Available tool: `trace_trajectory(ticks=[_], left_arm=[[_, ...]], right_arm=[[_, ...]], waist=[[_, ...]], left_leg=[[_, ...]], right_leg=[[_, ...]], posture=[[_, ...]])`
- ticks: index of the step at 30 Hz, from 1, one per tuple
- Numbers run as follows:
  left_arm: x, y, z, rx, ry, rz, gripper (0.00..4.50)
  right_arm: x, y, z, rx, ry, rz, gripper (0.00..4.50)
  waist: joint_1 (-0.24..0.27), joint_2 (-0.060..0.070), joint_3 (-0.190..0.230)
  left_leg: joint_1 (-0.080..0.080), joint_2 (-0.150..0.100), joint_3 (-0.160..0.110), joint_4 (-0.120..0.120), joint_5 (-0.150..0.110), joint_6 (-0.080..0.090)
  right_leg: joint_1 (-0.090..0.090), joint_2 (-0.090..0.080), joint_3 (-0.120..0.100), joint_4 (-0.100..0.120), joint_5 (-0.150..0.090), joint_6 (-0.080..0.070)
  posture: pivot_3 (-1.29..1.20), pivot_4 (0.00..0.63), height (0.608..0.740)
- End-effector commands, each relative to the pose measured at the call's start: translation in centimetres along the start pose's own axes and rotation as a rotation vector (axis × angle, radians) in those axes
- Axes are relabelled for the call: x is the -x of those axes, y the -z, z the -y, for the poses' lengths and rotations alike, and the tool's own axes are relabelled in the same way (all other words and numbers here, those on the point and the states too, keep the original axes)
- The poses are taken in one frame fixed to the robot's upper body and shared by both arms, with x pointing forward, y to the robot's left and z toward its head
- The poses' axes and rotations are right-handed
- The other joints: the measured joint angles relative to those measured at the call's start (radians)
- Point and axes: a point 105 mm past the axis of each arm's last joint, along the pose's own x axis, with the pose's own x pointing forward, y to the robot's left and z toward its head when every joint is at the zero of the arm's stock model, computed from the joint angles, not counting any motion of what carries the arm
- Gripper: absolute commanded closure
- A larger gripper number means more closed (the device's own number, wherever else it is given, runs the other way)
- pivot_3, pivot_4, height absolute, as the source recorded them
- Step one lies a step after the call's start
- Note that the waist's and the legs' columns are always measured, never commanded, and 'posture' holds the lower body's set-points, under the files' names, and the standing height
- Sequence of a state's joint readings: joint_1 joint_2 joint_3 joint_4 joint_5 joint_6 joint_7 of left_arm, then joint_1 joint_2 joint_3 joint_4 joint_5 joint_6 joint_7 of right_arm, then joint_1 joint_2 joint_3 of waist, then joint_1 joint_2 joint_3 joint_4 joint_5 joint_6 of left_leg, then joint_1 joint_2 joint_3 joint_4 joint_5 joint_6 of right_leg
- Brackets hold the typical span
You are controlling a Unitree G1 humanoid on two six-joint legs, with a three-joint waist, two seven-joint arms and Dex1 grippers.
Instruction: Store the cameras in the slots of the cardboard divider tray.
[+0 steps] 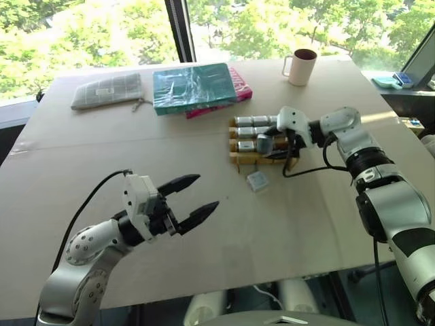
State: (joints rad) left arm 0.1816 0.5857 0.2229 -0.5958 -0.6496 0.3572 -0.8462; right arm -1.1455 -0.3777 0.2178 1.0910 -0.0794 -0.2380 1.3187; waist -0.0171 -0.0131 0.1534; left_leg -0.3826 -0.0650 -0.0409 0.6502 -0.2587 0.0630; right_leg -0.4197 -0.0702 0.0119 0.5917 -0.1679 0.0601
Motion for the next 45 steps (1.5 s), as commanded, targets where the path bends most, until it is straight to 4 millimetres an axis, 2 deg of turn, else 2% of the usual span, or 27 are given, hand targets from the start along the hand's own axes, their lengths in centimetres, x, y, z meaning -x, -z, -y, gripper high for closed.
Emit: trace_trajectory(ticks=[1, 5, 6, 8, 12, 13, 20, 24, 30, 38, 45], left_arm=[[-0.3, -0.4, 0.0, -0.024, 0.021, 0.013, 0.32], [-0.4, -0.6, -0.2, -0.031, 0.017, 0.017, 0.32], [-0.4, -0.7, -0.2, -0.032, 0.014, 0.017, 0.32], [-0.2, -0.6, 0.0, -0.030, 0.005, 0.014, 0.32], [0.0, -0.6, 0.2, -0.027, -0.009, 0.012, 0.32], [0.1, -0.6, 0.2, -0.027, -0.014, 0.013, 0.32], [0.1, -0.5, 0.3, -0.025, -0.030, 0.014, 0.32], [0.1, -0.5, 0.3, -0.026, -0.034, 0.014, 0.32], [0.0, -0.4, 0.3, -0.027, -0.033, 0.015, 0.32], [0.0, -0.4, 0.2, -0.031, -0.034, 0.010, 0.32], [-0.1, -0.4, 0.2, -0.033, -0.030, 0.011, 0.32]], right_arm=[[0.3, -0.7, 0.2, -0.015, -0.001, 0.024, 0.83], [-0.1, -0.5, 0.2, -0.039, 0.006, 0.018, 0.83], [-0.1, -0.6, 0.3, -0.041, 0.008, 0.019, 1.06], [-0.2, -0.8, 0.3, -0.049, 0.006, 0.025, 1.59], [-0.3, -0.9, 0.3, -0.052, 0.003, 0.027, 3.53], [-0.4, -0.9, 0.3, -0.052, 0.002, 0.028, 3.72], [-0.2, -2.0, 0.9, -0.027, 0.018, 0.057, 3.72], [-0.1, -2.8, 1.2, 0.047, 0.035, 0.063, 3.72], [-0.5, -2.0, 0.7, 0.122, 0.027, 0.016, 3.72], [-0.4, -2.3, 1.4, 0.165, 0.070, 0.001, 3.72], [-0.6, -1.9, 1.0, 0.202, 0.058, -0.025, 3.72]], waist=[[0.000, 0.000, 0.000], [0.000, 0.000, 0.000], [0.000, 0.000, 0.000], [0.000, 0.000, 0.000], [-0.001, 0.000, 0.000], [-0.002, 0.000, 0.000], [-0.005, 0.000, 0.000], [-0.007, 0.000, 0.000], [-0.016, 0.000, 0.000], [-0.019, 0.000, 0.000], [-0.019, 0.000, 0.000]], left_leg=[[0.000, 0.000, 0.000, 0.000, 0.000, 0.000], [0.000, 0.000, 0.000, 0.000, 0.000, 0.000], [0.000, 0.000, 0.000, 0.000, 0.000, 0.000], [0.000, 0.000, 0.000, -0.001, 0.000, 0.000], [0.000, 0.000, 0.000, -0.001, 0.000, 0.000], [0.000, 0.000, 0.000, -0.001, 0.000, 0.000], [0.000, 0.000, 0.000, -0.001, 0.000, 0.000], [0.000, 0.000, 0.000, -0.001, 0.000, 0.000], [0.000, 0.000, 0.000, -0.001, 0.000, 0.000], [0.000, 0.000, 0.000, -0.001, 0.000, 0.000], [0.000, 0.000, 0.000, -0.001, 0.000, 0.000]], right_leg=[[0.000, 0.000, 0.000, 0.000, 0.000, 0.000], [0.000, 0.000, 0.000, 0.000, 0.000, 0.000], [0.000, 0.000, 0.000, 0.000, 0.000, 0.000], [0.000, 0.000, 0.000, -0.001, 0.000, 0.000], [0.000, 0.000, 0.000, -0.001, 0.000, 0.000], [0.000, 0.000, 0.000, -0.001, 0.000, 0.000], [0.000, 0.000, 0.001, 0.000, 0.000, 0.000], [0.000, 0.000, 0.001, 0.000, 0.000, 0.000], [0.000, 0.000, 0.001, 0.000, 0.000, 0.000], [0.000, 0.000, 0.001, 0.000, 0.000, 0.000], [0.000, 0.000, 0.001, 0.000, 0.000, 0.000]], posture=[[0.00, 0.150, 0.740], [0.00, 0.150, 0.740], [0.00, 0.150, 0.740], [0.00, 0.150, 0.740], [0.00, 0.150, 0.740], [0.00, 0.150, 0.740], [0.00, 0.150, 0.740], [0.00, 0.150, 0.740], [0.00, 0.150, 0.740], [0.00, 0.150, 0.740], [0.00, 0.150, 0.740]])
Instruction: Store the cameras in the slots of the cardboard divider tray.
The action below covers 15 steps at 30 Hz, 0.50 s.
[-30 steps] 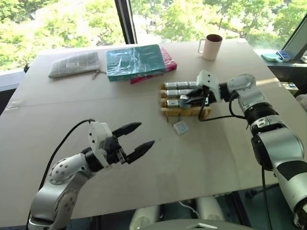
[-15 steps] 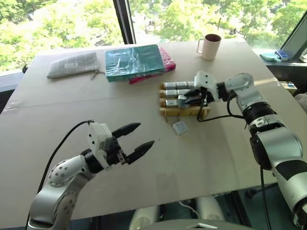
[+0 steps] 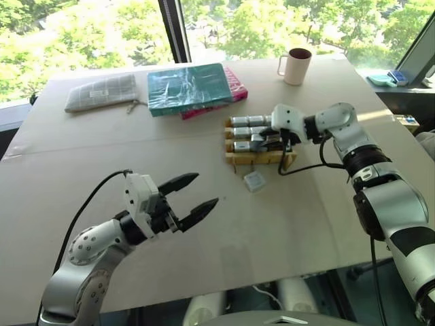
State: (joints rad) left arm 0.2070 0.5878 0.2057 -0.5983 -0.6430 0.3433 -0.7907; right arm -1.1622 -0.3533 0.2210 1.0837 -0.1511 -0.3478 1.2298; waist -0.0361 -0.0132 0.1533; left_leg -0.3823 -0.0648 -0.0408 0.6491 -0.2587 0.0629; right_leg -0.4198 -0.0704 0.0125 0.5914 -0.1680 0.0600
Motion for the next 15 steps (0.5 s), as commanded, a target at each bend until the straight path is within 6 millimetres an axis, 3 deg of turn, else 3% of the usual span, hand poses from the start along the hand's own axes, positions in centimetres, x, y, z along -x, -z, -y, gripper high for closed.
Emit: trace_trajectory(ticks=[1, 8, 12, 13, 15], left_arm=[[-0.1, -0.9, 0.4, -0.045, 0.018, 0.024, 0.32], [-0.1, -0.9, 0.4, -0.044, 0.020, 0.022, 0.32], [0.0, -0.8, 0.4, -0.041, 0.021, 0.019, 0.32], [0.0, -0.7, 0.3, -0.041, 0.022, 0.017, 0.32], [0.1, -0.7, 0.2, -0.040, 0.022, 0.014, 0.32]], right_arm=[[0.0, -0.5, 0.1, 0.059, -0.007, -0.011, 3.72], [-0.2, 0.3, -0.8, 0.068, -0.034, -0.029, 3.72], [0.7, -0.4, -0.1, 0.059, 0.009, 0.015, 1.79], [1.4, -1.0, 0.1, 0.052, 0.026, 0.053, 1.53], [2.3, -2.1, 0.0, 0.034, 0.040, 0.108, 1.53]], waist=[[0.000, 0.000, 0.000], [0.000, 0.000, 0.000], [0.002, 0.000, 0.000], [0.002, 0.000, 0.000], [0.007, 0.001, 0.001]], left_leg=[[0.000, 0.000, 0.000, 0.000, 0.000, 0.000], [0.000, 0.000, 0.000, 0.000, 0.000, 0.000], [0.000, 0.000, 0.000, 0.000, 0.000, 0.000], [0.000, 0.000, 0.000, 0.000, 0.000, 0.000], [-0.001, 0.000, -0.001, 0.000, 0.000, 0.000]], right_leg=[[0.000, 0.000, 0.000, 0.000, 0.000, 0.000], [0.000, 0.000, 0.000, 0.000, 0.000, 0.000], [0.000, 0.000, 0.000, 0.000, 0.000, 0.000], [0.000, 0.000, 0.000, 0.000, 0.000, 0.000], [0.000, 0.000, 0.000, 0.000, 0.000, 0.000]], posture=[[0.00, 0.150, 0.740], [0.00, 0.150, 0.740], [0.00, 0.150, 0.740], [0.00, 0.150, 0.740], [0.00, 0.150, 0.740]])
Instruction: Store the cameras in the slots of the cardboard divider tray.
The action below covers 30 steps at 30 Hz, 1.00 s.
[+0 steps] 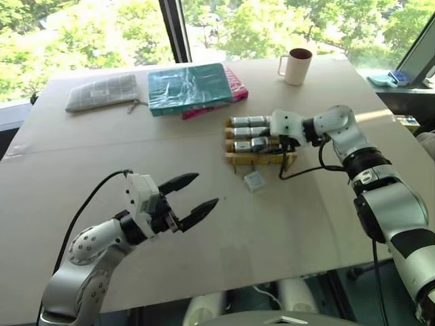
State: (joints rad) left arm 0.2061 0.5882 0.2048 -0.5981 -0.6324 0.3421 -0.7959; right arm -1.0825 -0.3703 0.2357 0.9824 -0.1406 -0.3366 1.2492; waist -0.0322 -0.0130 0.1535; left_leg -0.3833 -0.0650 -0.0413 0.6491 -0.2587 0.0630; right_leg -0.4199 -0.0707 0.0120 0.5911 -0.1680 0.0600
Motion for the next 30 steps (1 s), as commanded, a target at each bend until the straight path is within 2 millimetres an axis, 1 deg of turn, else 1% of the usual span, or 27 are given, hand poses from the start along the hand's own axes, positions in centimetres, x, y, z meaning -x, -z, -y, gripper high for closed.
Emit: trace_trajectory(ticks=[1, 2, 4, 5, 7, 8, 10, 12, 14, 16, 18, 19, 20, 21, 25, 30], left_arm=[[0.1, -0.7, 0.2, -0.032, 0.020, 0.019, 0.32], [0.2, -0.7, 0.1, -0.033, 0.021, 0.018, 0.32], [0.3, -0.5, 0.1, -0.031, 0.024, 0.012, 0.32], [0.3, -0.5, 0.1, -0.030, 0.026, 0.008, 0.32], [0.5, -0.3, 0.1, -0.028, 0.028, 0.001, 0.32], [0.6, -0.3, 0.0, -0.028, 0.029, -0.001, 0.32], [1.1, -0.2, -0.1, -0.030, 0.050, -0.018, 0.32], [1.7, -0.4, -0.4, -0.030, 0.067, -0.027, 0.32], [2.0, -0.5, -0.6, -0.031, 0.077, -0.028, 0.32], [2.3, -0.6, -0.8, -0.037, 0.098, -0.028, 0.32], [2.6, -0.7, -1.1, -0.066, 0.122, -0.041, 0.32], [2.7, -0.7, -1.2, -0.078, 0.132, -0.045, 0.32], [2.8, -0.8, -1.3, -0.085, 0.143, -0.051, 0.32], [2.8, -0.8, -1.4, -0.090, 0.151, -0.056, 0.32], [2.9, -0.8, -1.7, -0.101, 0.161, -0.069, 0.32], [3.1, -0.7, -1.7, -0.105, 0.164, -0.081, 0.32]], right_arm=[[2.9, -3.3, 1.1, 0.021, 0.075, 0.128, 1.53], [3.3, -3.8, 0.7, 0.004, 0.077, 0.148, 1.53], [4.3, -4.8, -1.2, -0.076, 0.056, 0.199, 1.53], [4.5, -5.1, -2.6, -0.134, 0.058, 0.219, 1.00], [4.4, -5.0, -4.6, -0.229, 0.124, 0.215, 0.25], [4.3, -5.0, -5.0, -0.258, 0.150, 0.206, 0.08], [3.6, -4.6, -7.1, -0.374, 0.198, 0.187, 0.08], [2.6, -4.3, -8.5, -0.523, 0.264, 0.179, 0.08], [2.1, -4.0, -9.1, -0.576, 0.317, 0.145, 0.08], [1.6, -3.5, -9.3, -0.645, 0.365, 0.117, 0.08], [0.9, -3.0, -9.7, -0.718, 0.394, 0.103, 0.08], [0.7, -2.9, -9.9, -0.736, 0.397, 0.097, 0.08], [0.3, -2.7, -10.1, -0.763, 0.408, 0.088, 0.08], [-0.1, -2.4, -10.1, -0.786, 0.420, 0.079, 0.08], [-1.1, -2.0, -10.4, -0.862, 0.426, 0.077, 0.08], [-2.7, -1.0, -10.7, -0.896, 0.433, 0.042, 0.08]], waist=[[0.004, 0.001, 0.001], [0.005, 0.001, 0.001], [0.013, 0.001, 0.001], [0.019, 0.000, 0.000], [0.028, -0.001, -0.001], [0.028, 0.000, 0.000], [0.027, 0.000, 0.000], [0.028, -0.001, -0.001], [0.026, -0.002, -0.001], [0.025, -0.001, -0.001], [0.025, -0.004, -0.002], [0.025, -0.006, -0.004], [0.026, -0.006, -0.004], [0.025, -0.005, -0.003], [0.022, -0.005, -0.003], [0.020, -0.004, -0.003]], left_leg=[[-0.001, 0.000, 0.000, 0.000, 0.000, 0.000], [-0.001, 0.000, 0.000, 0.000, 0.000, 0.000], [-0.001, 0.000, 0.000, 0.000, 0.000, 0.000], [-0.001, 0.001, -0.001, -0.001, 0.000, 0.000], [-0.002, 0.001, -0.002, -0.001, -0.001, 0.000], [-0.002, 0.001, -0.005, -0.001, -0.001, -0.001], [-0.003, 0.001, -0.004, 0.000, -0.001, -0.001], [-0.004, 0.001, -0.003, 0.001, -0.001, -0.001], [-0.002, 0.003, -0.005, 0.001, -0.003, 0.002], [-0.002, 0.002, -0.004, 0.001, -0.002, 0.001], [-0.002, 0.002, -0.003, 0.002, -0.002, 0.001], [-0.002, 0.002, -0.003, 0.003, -0.002, 0.001], [-0.002, 0.002, -0.005, 0.002, 0.000, -0.003], [-0.002, 0.002, -0.005, 0.002, 0.000, -0.003], [-0.002, 0.001, -0.005, 0.002, 0.001, -0.003], [-0.002, 0.001, -0.005, 0.001, 0.001, -0.003]], right_leg=[[0.000, 0.000, 0.000, 0.000, 0.000, 0.000], [0.000, 0.000, 0.000, 0.000, 0.000, 0.000], [-0.001, -0.001, 0.000, 0.000, 0.000, 0.000], [-0.001, -0.001, 0.000, 0.000, 0.000, 0.000], [-0.001, -0.003, 0.000, 0.000, -0.001, -0.002], [-0.001, -0.003, -0.001, 0.000, -0.002, -0.003], [-0.003, -0.004, 0.000, 0.001, -0.003, -0.004], [-0.003, -0.004, 0.000, 0.001, -0.003, -0.006], [-0.003, -0.002, 0.000, 0.003, -0.004, -0.007], [-0.003, -0.001, -0.002, 0.002, -0.004, -0.007], [-0.002, -0.001, -0.002, 0.002, -0.004, -0.007], [-0.002, 0.000, -0.003, 0.002, -0.004, -0.007], [-0.002, 0.001, -0.004, 0.002, -0.004, -0.007], [-0.002, 0.001, -0.005, 0.002, -0.004, -0.007], [-0.002, 0.001, -0.005, 0.002, -0.004, -0.007], [-0.002, 0.002, -0.005, 0.002, -0.003, -0.006]], posture=[[0.00, 0.150, 0.740], [0.00, 0.150, 0.740], [0.00, 0.150, 0.740], [0.00, 0.150, 0.740], [0.00, 0.150, 0.740], [0.00, 0.150, 0.740], [0.00, 0.150, 0.740], [0.00, 0.150, 0.740], [0.00, 0.150, 0.740], [0.00, 0.150, 0.740], [0.00, 0.150, 0.740], [0.00, 0.150, 0.740], [0.00, 0.150, 0.740], [0.00, 0.150, 0.740], [0.00, 0.150, 0.740], [0.00, 0.150, 0.740]])
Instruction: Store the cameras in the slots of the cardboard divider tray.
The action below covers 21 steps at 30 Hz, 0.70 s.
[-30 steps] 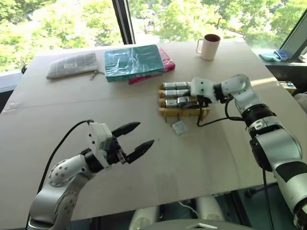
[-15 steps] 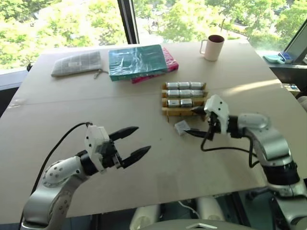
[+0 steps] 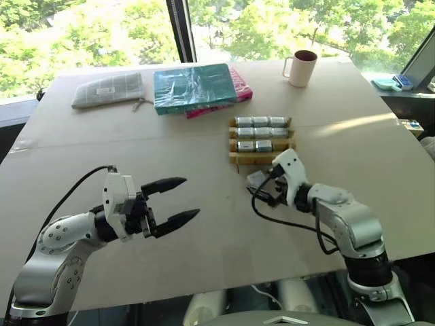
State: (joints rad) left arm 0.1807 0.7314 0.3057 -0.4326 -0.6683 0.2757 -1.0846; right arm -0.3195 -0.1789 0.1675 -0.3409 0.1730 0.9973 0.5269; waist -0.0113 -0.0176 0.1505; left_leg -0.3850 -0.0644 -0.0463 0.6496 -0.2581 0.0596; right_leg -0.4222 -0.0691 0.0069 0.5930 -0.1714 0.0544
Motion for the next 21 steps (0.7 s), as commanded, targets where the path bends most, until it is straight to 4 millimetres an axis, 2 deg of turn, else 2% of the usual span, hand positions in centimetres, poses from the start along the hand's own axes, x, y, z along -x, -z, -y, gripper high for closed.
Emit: trace_trajectory(ticks=[1, 2, 7, 8, 11, 14, 18, 21], left_arm=[[0.3, -0.6, 0.0, -0.046, -0.001, -0.004, 0.32], [0.3, -0.7, -0.1, -0.049, -0.007, -0.005, 0.32], [0.2, -0.5, -0.1, -0.047, -0.044, -0.014, 0.32], [0.1, -0.5, -0.1, -0.041, -0.060, -0.009, 0.32], [-0.9, -0.8, -0.4, 0.100, -0.122, 0.012, 0.32], [-2.6, -0.6, 0.3, 0.433, -0.078, -0.013, 0.32], [-4.9, -0.6, 0.2, 0.593, -0.031, -0.051, 0.32], [-6.5, -0.8, -0.1, 0.674, -0.003, -0.052, 0.32]], right_arm=[[-0.7, -0.2, -0.2, 0.005, 0.007, 0.019, 0.08], [-0.9, 0.0, -0.2, 0.005, 0.007, 0.013, 0.08], [-1.1, 0.2, 0.5, 0.049, 0.030, 0.010, 2.27], [-1.1, 0.1, 0.6, 0.061, 0.028, 0.017, 2.53], [-0.4, -1.1, 0.2, 0.200, -0.017, 0.078, 2.53], [1.6, -2.8, -2.2, 0.448, -0.204, 0.178, 2.53], [3.3, -3.9, -4.1, 0.662, -0.364, 0.257, 2.53], [3.6, -4.7, -4.6, 0.746, -0.411, 0.299, 2.53]], waist=[[-0.001, 0.000, 0.000], [-0.002, 0.000, 0.000], [-0.003, 0.000, 0.000], [-0.003, 0.000, 0.000], [0.000, 0.000, 0.000], [0.004, 0.001, 0.002], [-0.002, 0.000, 0.002], [-0.003, 0.000, 0.002]], left_leg=[[0.000, 0.000, 0.000, 0.000, 0.000, 0.000], [0.000, 0.000, 0.000, 0.000, 0.000, 0.000], [0.002, 0.000, 0.000, 0.000, 0.000, 0.000], [0.003, 0.000, 0.000, 0.000, 0.000, 0.000], [0.003, 0.000, 0.000, 0.000, 0.000, 0.000], [0.002, 0.000, -0.003, 0.002, 0.000, 0.000], [0.003, 0.000, -0.005, 0.003, 0.000, 0.001], [0.003, 0.000, -0.006, 0.003, 0.003, 0.003]], right_leg=[[0.000, 0.000, 0.000, 0.000, 0.000, 0.000], [0.000, 0.000, 0.000, 0.000, 0.000, 0.000], [0.002, 0.001, 0.000, 0.000, 0.000, 0.000], [0.003, 0.001, 0.000, 0.000, 0.000, 0.000], [0.003, 0.001, 0.000, 0.000, 0.000, 0.000], [0.004, 0.000, -0.003, 0.000, 0.001, 0.003], [0.006, 0.001, -0.005, 0.000, 0.001, 0.004], [0.007, 0.001, -0.006, 0.000, 0.001, 0.003]], posture=[[0.00, 0.150, 0.740], [0.00, 0.150, 0.740], [0.00, 0.150, 0.740], [0.00, 0.150, 0.740], [0.00, 0.150, 0.740], [0.00, 0.150, 0.740], [0.00, 0.150, 0.740], [0.00, 0.150, 0.740]])
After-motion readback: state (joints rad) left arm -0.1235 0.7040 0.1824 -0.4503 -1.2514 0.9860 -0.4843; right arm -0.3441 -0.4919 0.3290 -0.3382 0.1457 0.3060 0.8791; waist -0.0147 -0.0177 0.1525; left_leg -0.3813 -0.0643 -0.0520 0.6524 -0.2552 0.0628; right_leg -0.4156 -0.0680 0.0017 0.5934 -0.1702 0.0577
